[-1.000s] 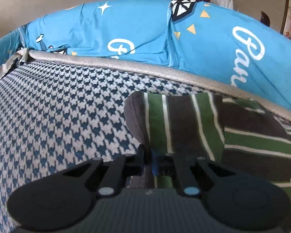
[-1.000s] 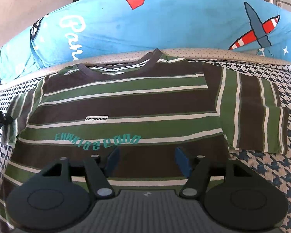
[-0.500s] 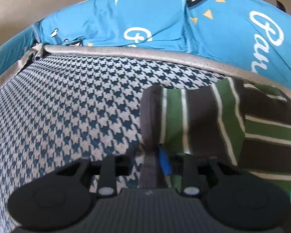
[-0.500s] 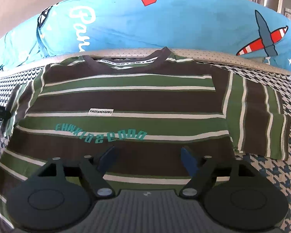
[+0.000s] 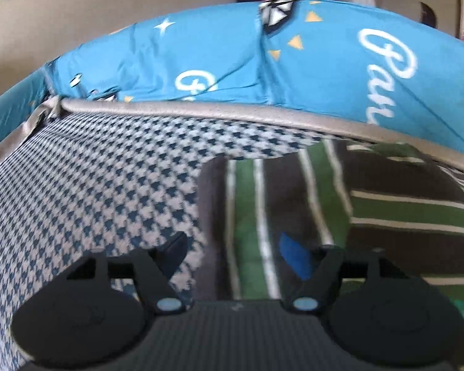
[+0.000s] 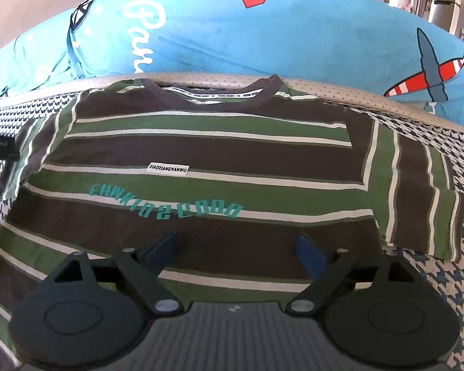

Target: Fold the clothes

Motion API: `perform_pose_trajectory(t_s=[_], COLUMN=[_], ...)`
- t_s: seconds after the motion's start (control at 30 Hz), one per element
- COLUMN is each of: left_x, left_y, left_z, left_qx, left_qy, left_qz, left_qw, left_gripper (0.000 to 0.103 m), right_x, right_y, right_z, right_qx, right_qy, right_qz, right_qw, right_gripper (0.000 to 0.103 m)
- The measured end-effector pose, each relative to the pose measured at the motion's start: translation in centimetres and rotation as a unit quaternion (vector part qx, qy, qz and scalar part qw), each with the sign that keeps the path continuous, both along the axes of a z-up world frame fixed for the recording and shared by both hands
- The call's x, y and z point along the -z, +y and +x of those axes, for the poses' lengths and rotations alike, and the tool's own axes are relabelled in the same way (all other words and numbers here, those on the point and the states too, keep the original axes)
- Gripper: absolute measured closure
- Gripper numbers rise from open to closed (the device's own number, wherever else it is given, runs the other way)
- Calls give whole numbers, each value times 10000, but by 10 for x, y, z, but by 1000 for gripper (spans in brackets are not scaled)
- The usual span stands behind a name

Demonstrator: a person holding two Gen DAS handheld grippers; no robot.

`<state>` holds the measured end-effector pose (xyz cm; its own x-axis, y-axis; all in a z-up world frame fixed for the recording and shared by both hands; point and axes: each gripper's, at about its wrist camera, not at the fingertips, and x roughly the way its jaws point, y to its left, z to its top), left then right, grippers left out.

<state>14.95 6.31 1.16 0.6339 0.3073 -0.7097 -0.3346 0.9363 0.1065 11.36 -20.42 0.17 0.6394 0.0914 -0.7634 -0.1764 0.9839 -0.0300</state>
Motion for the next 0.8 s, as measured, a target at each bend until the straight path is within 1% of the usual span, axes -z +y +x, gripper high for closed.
perform_pose_trajectory(t_s=[0.1, 0.17, 0.3, 0.4, 0.47, 0.53, 0.6, 0.67, 0.8], left_x=[2, 3, 5, 7, 11, 14, 16, 18, 21], left_y=[-12, -20, -42, -60, -69, -75, -79, -80, -75], left_z=[-1, -1, -7, -10, -12, -13, -13, -12, -11], left_qx=[322, 524, 915, 1239, 1399, 1477, 1484, 1437, 1349], left_qy=[10, 31, 61, 125, 217, 282, 265, 288, 306], left_qz=[-98, -134, -74, 35, 80, 137, 254, 329, 204], left_qw=[9994, 9985, 9958, 9922, 9899, 9885, 9882, 9887, 9902], left_gripper=[30, 28, 26, 21, 18, 15, 11, 0, 0], right_x=[0, -2, -6, -4, -3, -1, 0, 1, 4], right_y=[0, -3, -12, -16, -14, -9, -7, -8, -6], right_z=[0, 0, 3, 5, 5, 5, 5, 6, 7], right_qx=[-15, 11, 219, 337, 313, 239, 224, 232, 207], right_qy=[-16, -19, -87, -42, -39, -49, -66, -67, -94], right_qz=[-3, 85, 161, 218, 119, -63, -110, -78, -110], right_qw=[10000, 10000, 9996, 9992, 9994, 9997, 9997, 9997, 9997], right_gripper=[14, 14, 15, 14, 14, 13, 12, 10, 4])
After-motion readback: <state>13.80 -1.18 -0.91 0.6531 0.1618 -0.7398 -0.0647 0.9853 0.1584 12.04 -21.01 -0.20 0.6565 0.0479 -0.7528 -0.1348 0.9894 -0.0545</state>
